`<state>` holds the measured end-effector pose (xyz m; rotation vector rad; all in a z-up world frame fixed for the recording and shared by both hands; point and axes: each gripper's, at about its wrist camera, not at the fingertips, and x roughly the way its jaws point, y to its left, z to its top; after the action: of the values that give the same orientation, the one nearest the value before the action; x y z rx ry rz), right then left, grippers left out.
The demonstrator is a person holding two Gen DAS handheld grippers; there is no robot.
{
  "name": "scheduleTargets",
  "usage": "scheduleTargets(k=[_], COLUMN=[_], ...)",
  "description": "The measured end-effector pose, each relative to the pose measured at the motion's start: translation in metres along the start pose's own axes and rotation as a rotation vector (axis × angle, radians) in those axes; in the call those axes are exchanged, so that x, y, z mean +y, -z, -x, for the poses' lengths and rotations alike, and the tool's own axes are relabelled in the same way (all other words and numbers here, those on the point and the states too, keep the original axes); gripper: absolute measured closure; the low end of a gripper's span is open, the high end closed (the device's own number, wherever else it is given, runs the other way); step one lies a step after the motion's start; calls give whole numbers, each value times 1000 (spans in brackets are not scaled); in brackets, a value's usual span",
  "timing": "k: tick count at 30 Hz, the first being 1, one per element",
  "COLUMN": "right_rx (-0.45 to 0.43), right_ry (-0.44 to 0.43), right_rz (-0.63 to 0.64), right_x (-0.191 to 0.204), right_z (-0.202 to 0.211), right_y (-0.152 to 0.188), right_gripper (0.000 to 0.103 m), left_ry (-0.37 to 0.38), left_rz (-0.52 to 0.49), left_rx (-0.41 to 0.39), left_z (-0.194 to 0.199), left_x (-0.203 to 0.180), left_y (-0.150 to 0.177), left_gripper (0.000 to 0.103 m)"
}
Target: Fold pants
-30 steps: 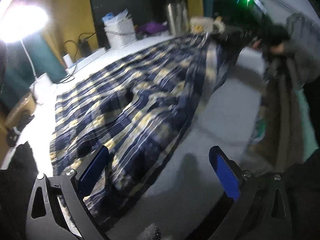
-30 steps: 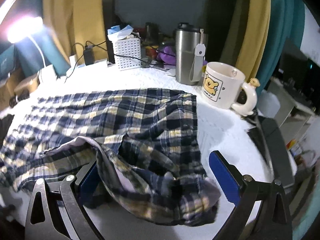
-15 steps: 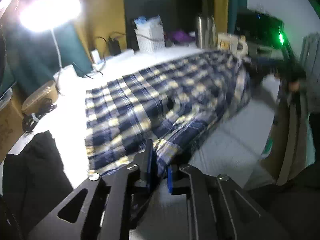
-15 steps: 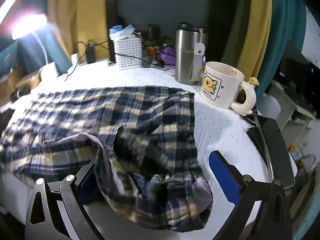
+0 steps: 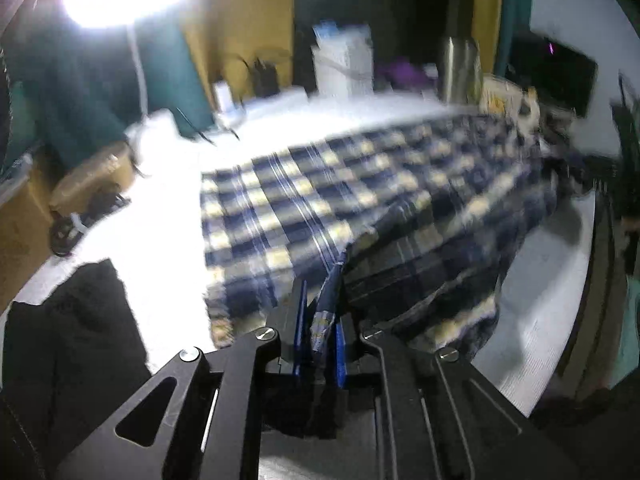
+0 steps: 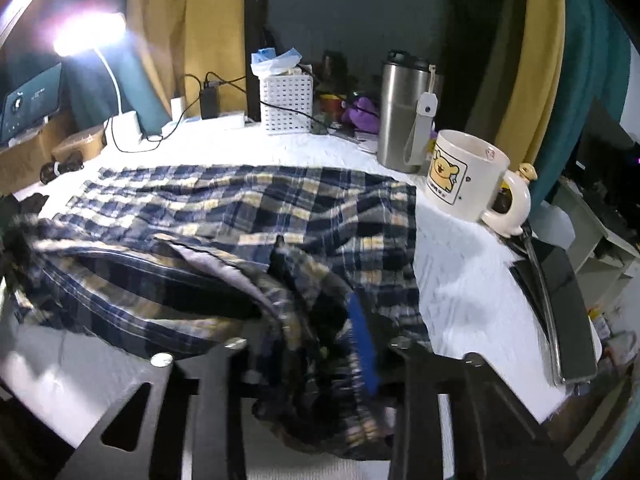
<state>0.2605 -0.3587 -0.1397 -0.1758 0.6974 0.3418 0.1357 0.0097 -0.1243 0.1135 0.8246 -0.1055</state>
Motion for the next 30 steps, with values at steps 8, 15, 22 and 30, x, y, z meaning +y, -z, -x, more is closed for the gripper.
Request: scheduleTargets(k=[8,15,22,30], right_rx=[-22,-71,-122,-189], right_ry=[4,36,70,106], right_rz=[-19,-13,-31,-91], right_x=[3,9,8,-1], right_z=[12,44,77,113], right_y=[-2,-2,1,15], right_gripper=[90,98,98,98], left_ry=[24,-1,4,39], left_rz=[-53,-58,-73,-127], left_rx=[0,-81,-188,-298], left_z=[-12,18,65,127], left_x=[-2,9,5,-17], left_y=[18,11,2,-4], left_gripper=[60,99,100,100])
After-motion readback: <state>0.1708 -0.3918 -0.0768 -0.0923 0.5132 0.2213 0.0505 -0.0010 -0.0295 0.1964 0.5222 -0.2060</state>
